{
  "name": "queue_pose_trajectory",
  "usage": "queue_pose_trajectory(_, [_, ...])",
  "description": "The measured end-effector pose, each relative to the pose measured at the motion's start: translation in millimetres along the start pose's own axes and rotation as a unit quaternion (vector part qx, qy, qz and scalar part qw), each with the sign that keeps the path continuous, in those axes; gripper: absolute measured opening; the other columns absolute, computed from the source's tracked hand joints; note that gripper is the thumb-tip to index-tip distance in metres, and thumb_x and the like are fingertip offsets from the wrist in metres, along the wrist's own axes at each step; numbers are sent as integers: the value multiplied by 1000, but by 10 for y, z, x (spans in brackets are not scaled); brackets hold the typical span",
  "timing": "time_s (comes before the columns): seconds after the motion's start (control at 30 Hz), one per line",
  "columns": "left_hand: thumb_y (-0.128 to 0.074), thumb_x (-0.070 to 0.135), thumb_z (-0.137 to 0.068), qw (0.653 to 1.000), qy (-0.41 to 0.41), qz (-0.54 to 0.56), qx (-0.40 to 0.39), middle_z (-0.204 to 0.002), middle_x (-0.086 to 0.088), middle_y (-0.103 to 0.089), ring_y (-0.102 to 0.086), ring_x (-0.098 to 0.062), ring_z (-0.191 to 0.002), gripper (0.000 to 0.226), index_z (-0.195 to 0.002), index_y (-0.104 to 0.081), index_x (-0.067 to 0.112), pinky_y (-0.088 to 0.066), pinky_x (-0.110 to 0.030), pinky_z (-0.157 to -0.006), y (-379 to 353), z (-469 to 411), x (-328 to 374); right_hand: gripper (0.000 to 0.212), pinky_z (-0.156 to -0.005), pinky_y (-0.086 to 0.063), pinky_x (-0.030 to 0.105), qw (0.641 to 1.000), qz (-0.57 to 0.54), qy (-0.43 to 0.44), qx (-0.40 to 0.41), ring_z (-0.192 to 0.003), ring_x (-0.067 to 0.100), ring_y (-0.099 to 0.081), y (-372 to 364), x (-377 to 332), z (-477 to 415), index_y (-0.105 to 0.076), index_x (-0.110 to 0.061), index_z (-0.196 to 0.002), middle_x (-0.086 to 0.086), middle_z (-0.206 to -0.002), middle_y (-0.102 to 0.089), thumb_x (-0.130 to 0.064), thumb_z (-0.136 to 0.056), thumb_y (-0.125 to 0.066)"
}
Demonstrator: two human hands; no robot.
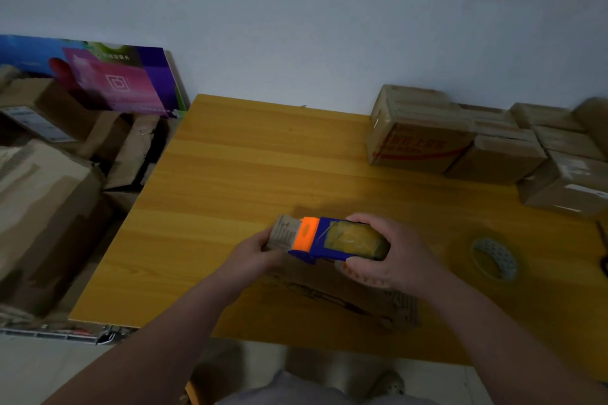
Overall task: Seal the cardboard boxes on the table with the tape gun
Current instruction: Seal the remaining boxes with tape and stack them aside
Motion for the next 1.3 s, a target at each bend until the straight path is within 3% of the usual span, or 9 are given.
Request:
queue_pose_trajectory(0.13, [-84,37,-69,965,-45,-256,-20,-152,-3,-31,-41,-23,-133,120,-153,1,29,-44,-30,-100,56,-200,-20,63,-80,-48,23,1000,-18,5,4,-104,5,-53,0,3,5,-49,-44,-122,-19,-116,-51,-51,-65,-75])
queue_pose_trajectory(0.23, [-84,52,-59,914,-146,-379,-27,-160,4,11,3,-22,-147,119,-150,-9,41,-22,-42,-116,-64,-281,141,64,-87,-49,31,1000,-11,2,4,-108,9,-52,1,17,8,-48,-46,-123,-11,-123,-52,-51,-67,-79])
queue_pose_trajectory(0.33, [-69,77,-53,865,-166,-473,-15,-158,14,8,18,-15,-142,119,-151,-13,40,-19,-44,-115,-80,-292,186,70,-88,-45,26,1000,-6,4,1,-110,8,-50,7,-2,22,-49,-43,-127,-12,-123,-51,-51,-66,-81])
queue_pose_trajectory(0.5, [-16,105,-28,826,-141,-546,-3,-159,18,0,14,-22,-146,140,-151,-10,38,-20,-49,-115,-71,-254,203,69,-81,-41,11,1000,-1,-30,-5,-104,-2,-51,234,232,252,-49,-48,-126,-29,-113,-47,-42,-67,-84])
queue_pose_trajectory(0.7, [-2,106,-29,806,-128,-577,-19,-159,16,8,16,-22,-146,142,-152,-4,34,-14,-51,-116,-107,-273,182,69,-74,-51,12,993,3,-109,-34,-99,-3,-53,589,846,799,-41,-58,-115,-28,-113,-45,-33,-68,-85])
queue_pose_trajectory(0.87, [10,101,-37,783,-116,-611,3,-151,8,29,28,-13,-136,138,-152,10,25,-4,-51,-117,-112,-207,170,69,-71,-50,9,996,5,-89,-24,-98,-7,-52,564,900,792,-41,-56,-118,-31,-108,-43,-30,-70,-84])
queue_pose_trajectory(1.1, [42,78,-48,769,-86,-628,80,-152,-3,26,16,-20,-146,126,-151,12,12,2,-52,-116,-297,1,112,74,-74,-44,11,998,27,-61,-4,-102,-3,-49,533,977,804,-34,-62,-114,-29,-111,-42,-36,-68,-85])
queue_pose_trajectory(1.23, [46,77,-39,767,-99,-630,64,-155,-7,24,17,-20,-146,132,-149,16,11,10,-49,-115,-663,-19,199,76,-79,-47,18,997,42,-58,-2,-102,2,-50,526,1030,808,-32,-62,-118,-24,-111,-42,-40,-67,-84])
queue_pose_trajectory(1.3, [39,79,-48,757,-127,-641,28,-153,-9,27,20,-21,-144,117,-143,24,11,10,-52,-115,-970,-11,219,76,-80,-50,21,997,52,-57,-2,-100,5,-51,523,1040,805,-32,-61,-120,-20,-110,-44,-42,-67,-84])
Point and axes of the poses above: each hand's wrist, its own z-axis away from the middle knuckle, its own y-axis out of the back of the hand, x = y × z, the point moved 10 cm from there along -z, towards the middle knuckle
